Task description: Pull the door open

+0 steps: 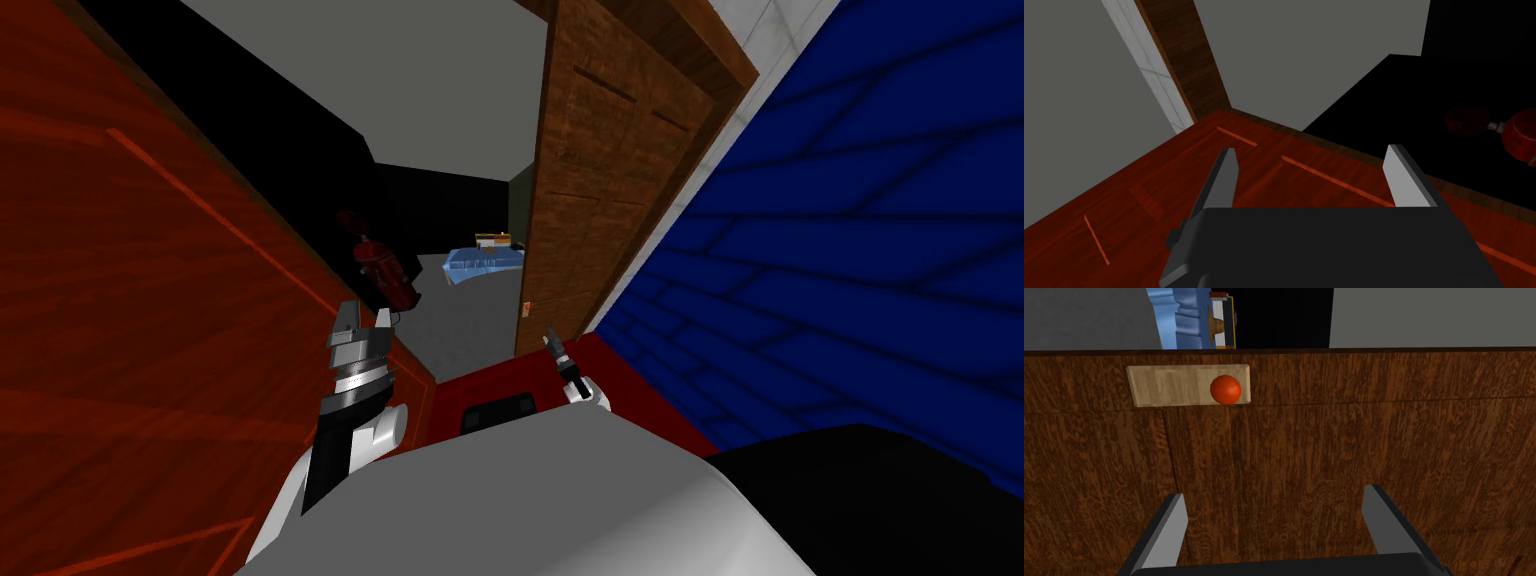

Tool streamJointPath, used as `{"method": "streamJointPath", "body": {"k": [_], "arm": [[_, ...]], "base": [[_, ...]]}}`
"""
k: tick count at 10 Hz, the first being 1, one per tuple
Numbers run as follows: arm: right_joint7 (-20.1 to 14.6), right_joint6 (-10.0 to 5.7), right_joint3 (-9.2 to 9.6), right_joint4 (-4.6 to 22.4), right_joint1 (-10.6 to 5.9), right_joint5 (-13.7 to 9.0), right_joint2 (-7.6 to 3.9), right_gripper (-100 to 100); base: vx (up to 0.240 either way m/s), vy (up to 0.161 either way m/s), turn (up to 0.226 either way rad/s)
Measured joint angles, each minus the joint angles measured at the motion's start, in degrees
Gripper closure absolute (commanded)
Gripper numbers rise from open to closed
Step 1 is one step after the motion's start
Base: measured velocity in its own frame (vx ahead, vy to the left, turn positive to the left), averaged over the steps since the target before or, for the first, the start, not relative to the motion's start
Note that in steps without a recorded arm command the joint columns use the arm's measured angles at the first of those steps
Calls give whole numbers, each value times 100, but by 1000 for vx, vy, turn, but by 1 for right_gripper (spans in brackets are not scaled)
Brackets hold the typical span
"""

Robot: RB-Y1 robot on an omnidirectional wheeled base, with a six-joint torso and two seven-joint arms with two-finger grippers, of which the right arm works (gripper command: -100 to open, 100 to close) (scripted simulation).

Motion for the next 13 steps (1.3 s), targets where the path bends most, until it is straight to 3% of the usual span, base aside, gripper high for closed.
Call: {"method": "streamJointPath", "body": {"k": [5,9,11,12,13], "arm": [[-158,-225,9,735,-200,39,-92,-100],[-166,-254,-119,824,-170,-68,-160,-100],[-179,-412,-222,1204,-332,-157,-257,-100],[-196,-482,-292,1314,-330,-217,-314,-100],[-202,-474,-346,1243,-245,-263,-340,-100]], "base": [[181,24,-1],[163,42,134],[183,32,211],[222,56,175],[198,51,111]]}}
